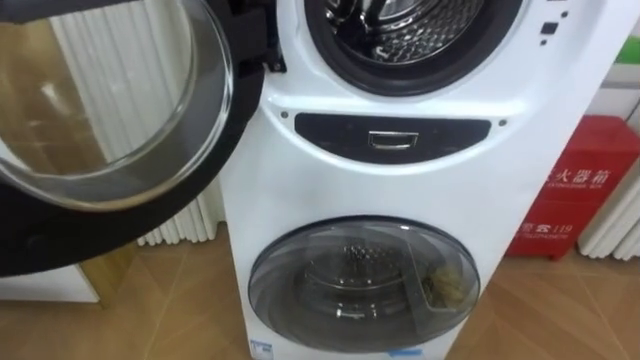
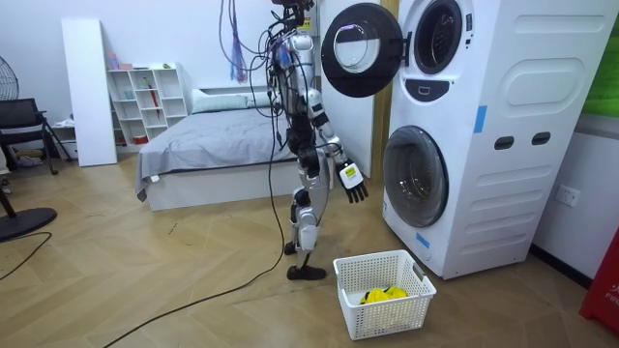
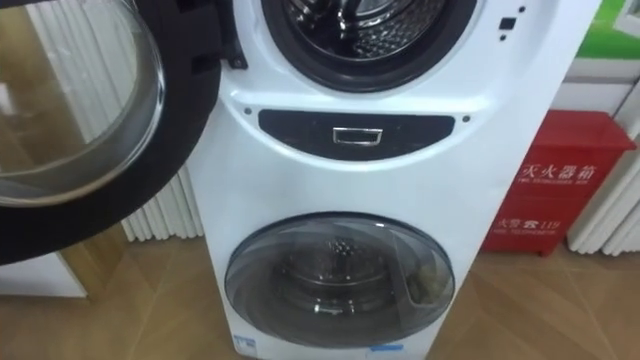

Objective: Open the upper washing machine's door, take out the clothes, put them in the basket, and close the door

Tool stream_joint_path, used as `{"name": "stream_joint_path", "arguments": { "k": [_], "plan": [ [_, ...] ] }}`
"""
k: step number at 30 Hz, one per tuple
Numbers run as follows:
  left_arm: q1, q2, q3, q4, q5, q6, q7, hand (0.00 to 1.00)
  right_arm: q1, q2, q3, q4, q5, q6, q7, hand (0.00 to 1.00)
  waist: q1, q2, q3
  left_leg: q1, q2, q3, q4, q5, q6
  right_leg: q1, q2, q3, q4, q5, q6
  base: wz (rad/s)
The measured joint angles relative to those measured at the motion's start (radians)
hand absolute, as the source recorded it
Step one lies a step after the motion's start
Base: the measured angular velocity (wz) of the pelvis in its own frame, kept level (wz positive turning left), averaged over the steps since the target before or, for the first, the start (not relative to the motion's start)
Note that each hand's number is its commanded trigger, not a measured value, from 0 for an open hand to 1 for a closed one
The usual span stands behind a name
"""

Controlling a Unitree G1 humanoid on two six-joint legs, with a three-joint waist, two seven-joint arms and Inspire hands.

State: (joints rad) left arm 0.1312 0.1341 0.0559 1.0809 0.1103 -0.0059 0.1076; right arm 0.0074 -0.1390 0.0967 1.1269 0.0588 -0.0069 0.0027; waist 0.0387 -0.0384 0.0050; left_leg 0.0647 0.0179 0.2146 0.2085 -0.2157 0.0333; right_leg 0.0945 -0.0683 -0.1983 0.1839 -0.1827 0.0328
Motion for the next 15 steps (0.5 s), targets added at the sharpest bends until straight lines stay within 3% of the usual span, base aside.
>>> {"name": "stream_joint_path", "arguments": {
  "k": [5,15],
  "plan": [
    [-0.004,-0.013,0.007,-0.001,0.003,-0.004,0.002,0.00,0.000,0.001,0.000,0.000,-0.008,-0.013,0.001,0.00,0.011,0.012,0.0076,-0.012,0.004,-0.025,0.012,-0.007,-0.011,0.001,0.010,-0.013,0.000,0.001,-0.001,0.08],
    [0.003,-0.024,0.025,0.015,-0.089,-0.016,0.023,0.00,-0.006,-0.001,-0.005,-0.008,-0.001,-0.016,-0.004,0.00,0.021,0.017,0.0011,0.011,-0.006,-0.066,0.003,-0.008,-0.013,0.042,0.011,-0.014,-0.034,0.001,-0.001,0.05]
  ]
}}
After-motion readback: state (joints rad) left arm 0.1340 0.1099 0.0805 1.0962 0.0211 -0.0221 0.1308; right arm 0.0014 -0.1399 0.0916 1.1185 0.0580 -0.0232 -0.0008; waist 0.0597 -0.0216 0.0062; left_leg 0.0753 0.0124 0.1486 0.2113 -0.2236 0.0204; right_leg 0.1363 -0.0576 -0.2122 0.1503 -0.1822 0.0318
